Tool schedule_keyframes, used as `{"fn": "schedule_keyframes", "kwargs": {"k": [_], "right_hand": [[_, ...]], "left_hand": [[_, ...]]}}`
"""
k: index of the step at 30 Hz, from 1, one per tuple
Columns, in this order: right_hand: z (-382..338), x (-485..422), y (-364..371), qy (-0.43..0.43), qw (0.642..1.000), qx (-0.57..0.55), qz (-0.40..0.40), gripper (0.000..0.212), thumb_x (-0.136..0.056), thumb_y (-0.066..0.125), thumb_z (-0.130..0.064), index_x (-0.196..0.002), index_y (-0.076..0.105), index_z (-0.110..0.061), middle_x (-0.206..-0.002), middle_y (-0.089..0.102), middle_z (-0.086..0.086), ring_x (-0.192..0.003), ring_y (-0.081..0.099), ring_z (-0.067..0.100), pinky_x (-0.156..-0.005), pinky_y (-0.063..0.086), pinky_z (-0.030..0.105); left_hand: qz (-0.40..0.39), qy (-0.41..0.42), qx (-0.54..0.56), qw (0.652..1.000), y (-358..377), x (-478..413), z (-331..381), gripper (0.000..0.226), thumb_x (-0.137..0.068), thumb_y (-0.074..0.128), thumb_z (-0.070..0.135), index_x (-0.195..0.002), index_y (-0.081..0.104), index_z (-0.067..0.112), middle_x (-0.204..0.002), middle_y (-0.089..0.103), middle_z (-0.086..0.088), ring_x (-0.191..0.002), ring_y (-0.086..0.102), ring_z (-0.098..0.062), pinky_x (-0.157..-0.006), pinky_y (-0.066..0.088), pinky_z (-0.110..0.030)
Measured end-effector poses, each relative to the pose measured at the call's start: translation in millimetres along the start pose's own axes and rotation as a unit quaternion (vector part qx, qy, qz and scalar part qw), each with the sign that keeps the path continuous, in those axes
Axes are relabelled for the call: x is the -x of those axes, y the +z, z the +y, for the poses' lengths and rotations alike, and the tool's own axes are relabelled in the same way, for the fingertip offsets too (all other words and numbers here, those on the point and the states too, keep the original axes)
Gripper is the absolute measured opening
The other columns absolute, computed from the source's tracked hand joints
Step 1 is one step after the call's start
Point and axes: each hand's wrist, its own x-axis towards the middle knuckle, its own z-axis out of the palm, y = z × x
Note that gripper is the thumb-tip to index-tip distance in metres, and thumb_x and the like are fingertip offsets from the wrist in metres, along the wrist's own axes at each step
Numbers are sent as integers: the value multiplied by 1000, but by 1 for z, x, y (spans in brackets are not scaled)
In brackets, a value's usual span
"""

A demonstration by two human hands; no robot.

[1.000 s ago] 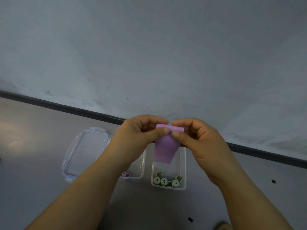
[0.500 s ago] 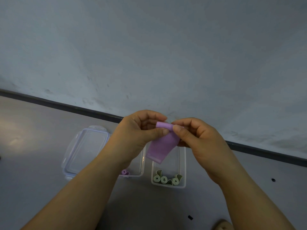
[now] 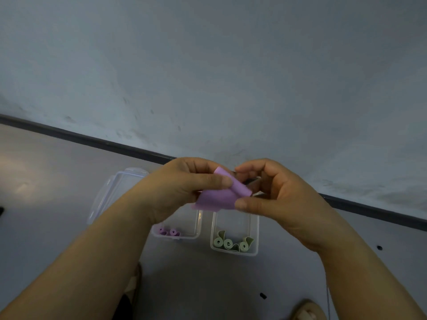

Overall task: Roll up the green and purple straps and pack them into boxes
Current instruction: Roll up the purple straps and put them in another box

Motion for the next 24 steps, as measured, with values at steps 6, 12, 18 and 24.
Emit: {"fn": "schedule_keyframes", "kwargs": {"k": [6,12,18,24], "right_hand": [[-5,6,3,-36,983,134,-122,68,-61,84,-24,-115,50,-48,-110,45,-28,-91,53,3,-75,53,25],[-6,7,2,-32,979,147,-141,67,-59,85,-28,-115,51,-43,-112,45,-29,-91,52,3,-74,52,25],[-7,9,3,-39,979,153,-130,63,-58,86,-28,-112,54,-40,-110,47,-27,-89,53,6,-71,52,24],[-6,9,1,-46,984,127,-113,59,-50,80,-43,-105,59,-37,-110,51,-25,-87,55,7,-68,52,22]], "left_hand": [[-154,-69,-12,986,-4,5,0,15,-65,72,22,-79,75,18,-82,72,-1,-78,67,-12,-71,52,-22],[-177,-84,15,981,-1,5,0,17,-73,60,11,-71,76,18,-73,71,1,-68,67,-8,-60,51,-17],[-184,-82,22,979,-2,4,-2,9,-71,69,11,-73,76,17,-75,72,0,-70,68,-9,-61,53,-18],[-186,-57,-6,981,2,5,-2,13,-62,77,25,-74,77,21,-77,72,4,-74,67,-7,-68,52,-17]]}}
